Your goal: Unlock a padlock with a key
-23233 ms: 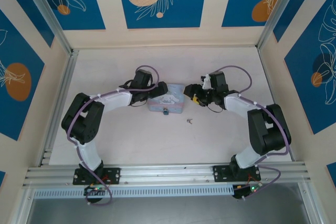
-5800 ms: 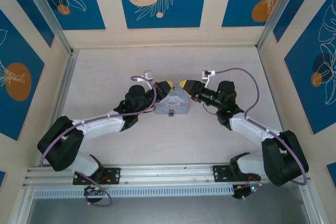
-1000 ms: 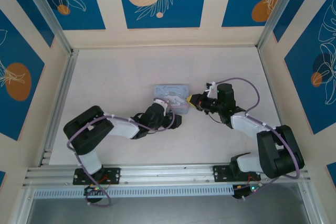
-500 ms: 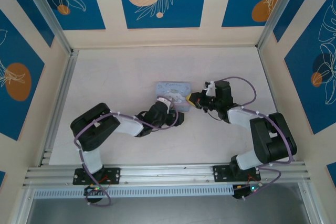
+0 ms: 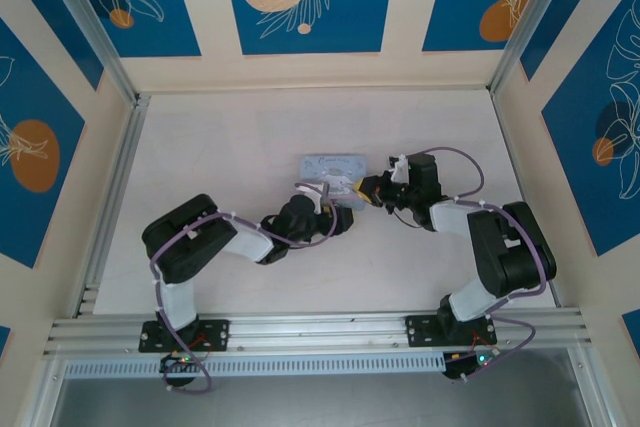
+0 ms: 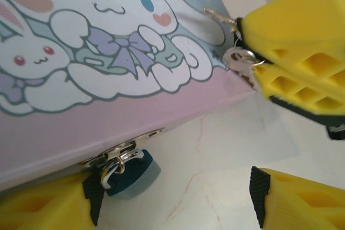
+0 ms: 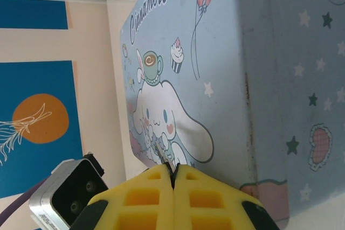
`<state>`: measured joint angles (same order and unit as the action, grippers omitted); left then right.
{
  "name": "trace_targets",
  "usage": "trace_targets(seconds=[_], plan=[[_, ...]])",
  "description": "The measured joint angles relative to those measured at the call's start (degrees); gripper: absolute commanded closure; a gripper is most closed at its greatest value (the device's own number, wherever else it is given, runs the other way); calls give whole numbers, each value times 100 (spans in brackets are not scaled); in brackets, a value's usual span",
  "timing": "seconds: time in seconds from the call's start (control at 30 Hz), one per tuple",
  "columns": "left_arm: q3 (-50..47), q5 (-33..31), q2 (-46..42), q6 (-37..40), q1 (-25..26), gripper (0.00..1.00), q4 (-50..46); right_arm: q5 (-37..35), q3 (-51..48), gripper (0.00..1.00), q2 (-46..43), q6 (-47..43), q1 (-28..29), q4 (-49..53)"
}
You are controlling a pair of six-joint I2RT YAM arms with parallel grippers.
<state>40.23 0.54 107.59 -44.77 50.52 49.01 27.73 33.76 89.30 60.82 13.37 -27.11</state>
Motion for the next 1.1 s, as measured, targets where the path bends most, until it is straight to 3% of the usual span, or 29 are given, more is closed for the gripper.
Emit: trace_targets(seconds=[0.23,0.5,0.77,1.1], plan=[[0,-15,328,-387,-15,28,492,22,0,100,63,61,0,-162],[114,-131,315,-306,7,28,225,22,0,100,63,81,0,-205],[295,-262,304,-153,74,38,-170,22,0,100,63,90,0,-205],[284,-369,389,-748,90,44,372,20,0,100,63,90,-2,-205]])
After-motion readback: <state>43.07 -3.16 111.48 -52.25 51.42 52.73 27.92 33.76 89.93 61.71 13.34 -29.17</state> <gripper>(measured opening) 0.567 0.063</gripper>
